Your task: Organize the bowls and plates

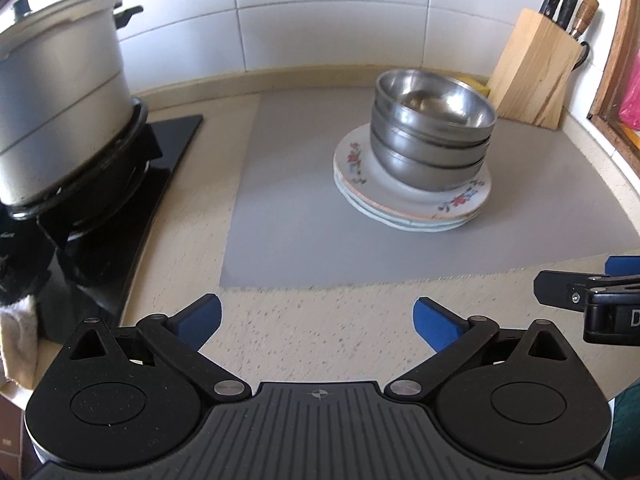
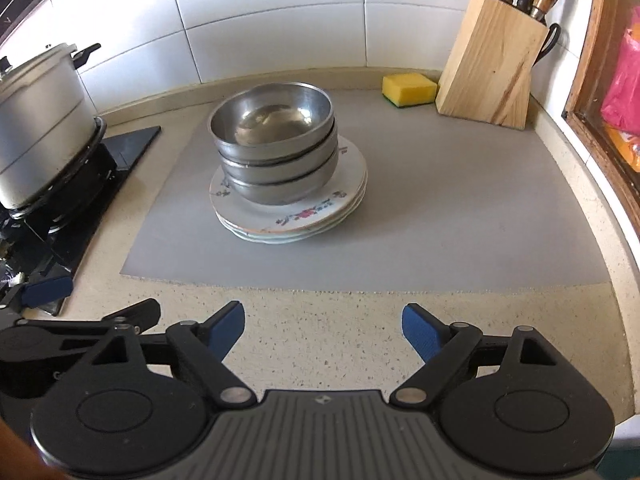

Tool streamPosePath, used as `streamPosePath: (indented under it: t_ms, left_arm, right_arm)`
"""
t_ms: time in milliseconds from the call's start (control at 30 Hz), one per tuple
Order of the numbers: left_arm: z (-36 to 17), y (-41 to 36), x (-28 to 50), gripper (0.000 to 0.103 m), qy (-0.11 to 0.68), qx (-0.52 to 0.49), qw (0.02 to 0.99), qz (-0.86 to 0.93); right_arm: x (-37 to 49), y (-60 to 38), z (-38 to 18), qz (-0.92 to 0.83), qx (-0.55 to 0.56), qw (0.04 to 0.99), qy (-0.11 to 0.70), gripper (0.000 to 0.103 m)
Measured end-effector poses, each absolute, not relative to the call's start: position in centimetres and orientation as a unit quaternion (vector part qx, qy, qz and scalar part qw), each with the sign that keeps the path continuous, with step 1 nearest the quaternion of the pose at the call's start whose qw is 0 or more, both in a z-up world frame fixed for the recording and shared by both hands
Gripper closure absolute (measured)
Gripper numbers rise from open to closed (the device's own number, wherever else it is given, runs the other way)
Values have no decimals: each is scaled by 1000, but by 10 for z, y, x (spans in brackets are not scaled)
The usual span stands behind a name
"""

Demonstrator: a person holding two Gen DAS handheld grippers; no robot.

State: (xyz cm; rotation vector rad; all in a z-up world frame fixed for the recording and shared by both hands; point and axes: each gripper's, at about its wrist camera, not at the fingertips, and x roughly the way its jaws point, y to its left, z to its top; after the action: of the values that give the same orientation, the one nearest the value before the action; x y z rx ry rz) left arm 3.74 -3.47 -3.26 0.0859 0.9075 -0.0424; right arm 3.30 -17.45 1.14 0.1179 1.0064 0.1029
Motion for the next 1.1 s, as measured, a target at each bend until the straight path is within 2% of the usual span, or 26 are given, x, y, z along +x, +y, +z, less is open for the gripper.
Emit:
streamPosePath:
  t_ms: [1100]
  left_arm:
    - [-35, -40, 35, 5, 425, 28, 904, -11]
  right_arm:
    - [33, -170, 4, 34, 51, 871, 487, 39]
